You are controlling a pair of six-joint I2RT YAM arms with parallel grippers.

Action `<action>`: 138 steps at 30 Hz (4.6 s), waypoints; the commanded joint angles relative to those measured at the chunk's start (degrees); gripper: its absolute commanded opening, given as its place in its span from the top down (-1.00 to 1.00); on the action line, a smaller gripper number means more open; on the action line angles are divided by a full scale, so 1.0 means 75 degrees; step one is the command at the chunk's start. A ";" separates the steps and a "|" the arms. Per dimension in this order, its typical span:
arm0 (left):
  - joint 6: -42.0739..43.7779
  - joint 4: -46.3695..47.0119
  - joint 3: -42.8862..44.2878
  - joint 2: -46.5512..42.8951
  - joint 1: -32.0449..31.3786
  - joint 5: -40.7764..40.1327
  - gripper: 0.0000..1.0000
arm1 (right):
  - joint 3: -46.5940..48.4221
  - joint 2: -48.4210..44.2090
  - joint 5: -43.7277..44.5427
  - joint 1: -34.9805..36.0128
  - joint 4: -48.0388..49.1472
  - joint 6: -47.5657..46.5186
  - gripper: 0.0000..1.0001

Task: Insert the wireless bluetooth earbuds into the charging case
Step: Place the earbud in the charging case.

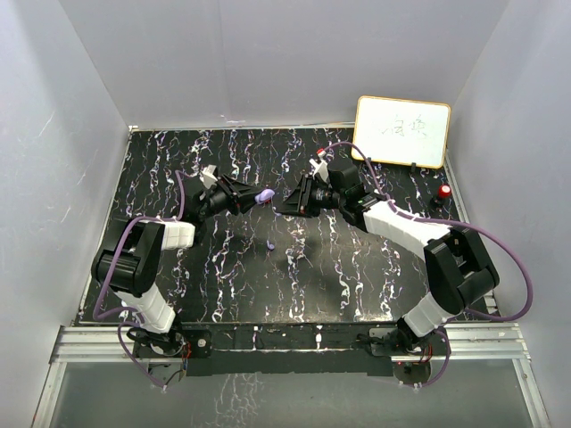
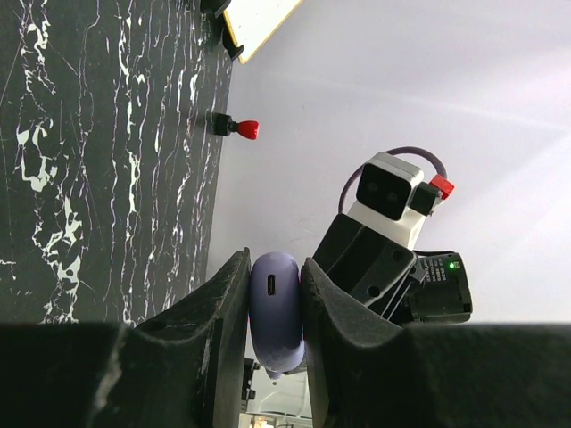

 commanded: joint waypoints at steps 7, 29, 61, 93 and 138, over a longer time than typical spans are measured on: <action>0.0254 -0.0225 0.0321 -0.0395 -0.0146 -0.0065 1.00 | 0.0063 -0.0178 -0.0246 -0.0024 0.0655 0.0262 0.71; 0.0343 -0.0356 0.0408 -0.0437 -0.0292 -0.0139 1.00 | 0.0063 0.0209 -0.0212 -0.0026 0.0983 0.0501 0.72; 0.0360 -0.0421 0.0417 -0.0530 -0.0401 -0.0206 1.00 | -0.0049 0.0450 -0.0096 -0.0024 0.1458 0.0809 0.73; 0.0372 -0.0453 0.0398 -0.0594 -0.0426 -0.0198 1.00 | -0.0172 0.0464 0.0071 -0.0070 0.1630 0.0964 0.74; 0.0532 -0.0673 0.0494 -0.0519 -0.0495 -0.0262 1.00 | -0.0142 0.0420 0.0047 -0.0118 0.1635 0.1045 0.74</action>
